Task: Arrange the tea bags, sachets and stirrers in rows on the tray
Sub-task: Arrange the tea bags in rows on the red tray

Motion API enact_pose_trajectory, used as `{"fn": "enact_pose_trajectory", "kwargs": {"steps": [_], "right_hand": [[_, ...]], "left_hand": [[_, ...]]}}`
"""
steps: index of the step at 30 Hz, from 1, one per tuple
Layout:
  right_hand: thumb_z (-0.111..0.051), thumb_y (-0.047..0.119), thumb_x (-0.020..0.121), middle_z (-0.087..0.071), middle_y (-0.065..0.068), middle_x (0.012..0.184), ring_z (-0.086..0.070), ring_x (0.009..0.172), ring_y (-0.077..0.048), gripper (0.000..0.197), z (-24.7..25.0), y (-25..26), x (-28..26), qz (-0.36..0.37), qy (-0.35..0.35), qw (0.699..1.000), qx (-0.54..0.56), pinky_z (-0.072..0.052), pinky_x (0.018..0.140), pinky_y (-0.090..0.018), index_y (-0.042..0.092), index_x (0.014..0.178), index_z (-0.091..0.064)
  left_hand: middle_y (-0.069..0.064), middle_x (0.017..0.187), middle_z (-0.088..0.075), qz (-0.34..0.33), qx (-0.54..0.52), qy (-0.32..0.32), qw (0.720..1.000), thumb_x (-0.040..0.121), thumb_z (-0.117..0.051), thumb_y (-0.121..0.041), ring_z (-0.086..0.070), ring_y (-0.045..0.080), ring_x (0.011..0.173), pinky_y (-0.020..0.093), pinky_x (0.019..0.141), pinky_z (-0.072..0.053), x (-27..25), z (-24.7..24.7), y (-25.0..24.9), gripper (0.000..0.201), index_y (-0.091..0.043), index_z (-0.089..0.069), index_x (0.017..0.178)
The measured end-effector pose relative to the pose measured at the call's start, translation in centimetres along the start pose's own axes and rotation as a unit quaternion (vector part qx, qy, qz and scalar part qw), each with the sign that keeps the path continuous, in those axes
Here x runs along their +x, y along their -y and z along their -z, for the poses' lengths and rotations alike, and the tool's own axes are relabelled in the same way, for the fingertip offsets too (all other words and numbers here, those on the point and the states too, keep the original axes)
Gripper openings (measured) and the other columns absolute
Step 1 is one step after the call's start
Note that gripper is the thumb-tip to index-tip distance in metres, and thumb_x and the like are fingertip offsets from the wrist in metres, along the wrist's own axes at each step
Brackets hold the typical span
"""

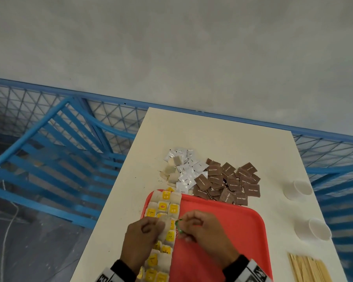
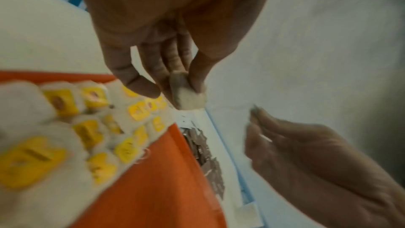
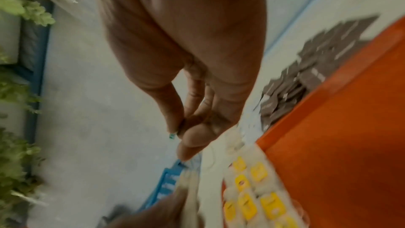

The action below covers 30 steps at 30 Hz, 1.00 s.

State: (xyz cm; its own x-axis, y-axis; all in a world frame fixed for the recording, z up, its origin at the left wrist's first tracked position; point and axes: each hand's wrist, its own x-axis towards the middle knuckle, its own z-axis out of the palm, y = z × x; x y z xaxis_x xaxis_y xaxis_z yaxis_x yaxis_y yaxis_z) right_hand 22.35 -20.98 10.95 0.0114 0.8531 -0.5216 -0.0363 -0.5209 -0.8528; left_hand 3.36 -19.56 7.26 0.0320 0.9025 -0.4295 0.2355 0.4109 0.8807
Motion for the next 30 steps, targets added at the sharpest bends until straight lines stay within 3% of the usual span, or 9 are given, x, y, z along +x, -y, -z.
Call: {"fn": "enact_pose_trajectory", "kwargs": {"steps": [5,10,13,17,20,23,25,27,30], "right_hand": [[-0.079,0.013,0.08,-0.066,-0.005,0.07,-0.05,0.052,-0.006,0.013,-2.4,-0.6,1.3,-0.024,-0.031,0.998,0.052,-0.039,0.049,-0.019,0.004,0.086,-0.074],[-0.076,0.01,0.082,-0.066,-0.005,0.065,-0.051,0.053,-0.011,0.007,-3.3,-0.7,2.2,-0.004,-0.081,0.994,0.076,-0.039,0.048,-0.022,0.007,0.077,-0.072],[-0.074,0.002,0.081,-0.067,-0.012,0.066,-0.052,0.049,-0.009,0.008,-3.3,-1.0,2.7,-0.003,-0.101,0.992,0.078,-0.039,0.045,-0.019,0.003,0.078,-0.067],[-0.077,0.015,0.082,-0.062,-0.004,0.07,-0.049,0.048,-0.006,0.017,-2.6,0.0,3.2,-0.032,-0.025,0.993,0.114,-0.037,0.042,-0.019,0.003,0.092,-0.07],[-0.076,0.015,0.083,-0.064,-0.003,0.072,-0.053,0.054,-0.003,0.015,-2.1,0.7,3.8,0.038,-0.018,0.997,0.058,-0.04,0.048,-0.016,0.002,0.089,-0.073],[-0.076,0.009,0.084,-0.057,-0.002,0.061,-0.044,0.05,-0.004,0.014,-1.4,-0.2,5.3,0.089,-0.042,0.995,-0.017,-0.037,0.048,-0.016,-0.004,0.083,-0.07],[-0.074,0.005,0.084,-0.046,0.0,0.055,-0.037,0.048,-0.004,0.018,-0.9,-2.2,6.6,0.075,-0.057,0.993,-0.068,-0.034,0.048,-0.017,-0.008,0.076,-0.065],[-0.071,-0.002,0.085,-0.054,-0.001,0.056,-0.046,0.047,0.0,0.012,-0.7,-4.3,7.4,0.015,-0.064,0.995,-0.076,-0.038,0.049,-0.014,-0.012,0.079,-0.067],[-0.073,-0.001,0.083,-0.063,-0.001,0.06,-0.051,0.046,-0.002,0.007,-1.0,-6.3,7.9,-0.054,-0.061,0.994,-0.071,-0.04,0.047,-0.016,-0.008,0.082,-0.07]], "left_hand": [[0.023,0.083,-0.072,0.037,-0.135,-0.006,0.99,0.093,-0.066,-0.015,-0.066,0.027,0.075,0.04,0.071,-0.056,0.1,-1.5,-1.6,0.012,-0.008,-0.075,0.088],[0.012,0.092,-0.076,0.103,-0.229,0.011,0.968,0.096,-0.062,-0.026,-0.071,0.024,0.086,0.036,0.075,-0.057,0.2,-1.8,-2.3,0.021,-0.012,-0.078,0.093],[0.021,0.09,-0.075,0.056,-0.193,0.048,0.978,0.085,-0.074,-0.022,-0.071,0.028,0.084,0.039,0.079,-0.059,0.2,-1.5,-2.4,0.018,-0.009,-0.076,0.097],[0.026,0.081,-0.07,-0.007,-0.163,0.062,0.985,0.082,-0.079,-0.014,-0.067,0.03,0.078,0.047,0.079,-0.058,1.4,-0.6,-2.6,0.023,-0.006,-0.071,0.103],[0.019,0.069,-0.057,-0.019,-0.12,0.075,0.99,0.084,-0.077,-0.013,-0.062,0.023,0.071,0.033,0.07,-0.057,2.3,-0.2,-2.9,0.025,-0.005,-0.064,0.104],[0.004,0.059,-0.065,-0.044,-0.025,0.066,0.997,0.088,-0.072,-0.011,-0.064,0.017,0.064,0.031,0.071,-0.055,3.1,0.5,-2.8,0.013,-0.009,-0.064,0.098],[0.0,0.065,-0.072,-0.059,0.072,0.038,0.995,0.089,-0.071,-0.016,-0.068,0.01,0.066,0.024,0.069,-0.054,3.7,1.5,-1.6,0.005,-0.018,-0.066,0.09],[-0.005,0.07,-0.071,-0.078,0.18,0.035,0.98,0.089,-0.07,-0.023,-0.065,0.003,0.067,0.021,0.066,-0.052,4.2,2.3,0.3,0.011,-0.029,-0.066,0.081],[-0.018,0.095,-0.068,-0.1,0.301,0.096,0.944,0.086,-0.051,-0.048,-0.061,0.003,0.088,0.028,0.082,-0.051,4.2,2.6,3.3,0.015,-0.038,-0.062,0.089]]}}
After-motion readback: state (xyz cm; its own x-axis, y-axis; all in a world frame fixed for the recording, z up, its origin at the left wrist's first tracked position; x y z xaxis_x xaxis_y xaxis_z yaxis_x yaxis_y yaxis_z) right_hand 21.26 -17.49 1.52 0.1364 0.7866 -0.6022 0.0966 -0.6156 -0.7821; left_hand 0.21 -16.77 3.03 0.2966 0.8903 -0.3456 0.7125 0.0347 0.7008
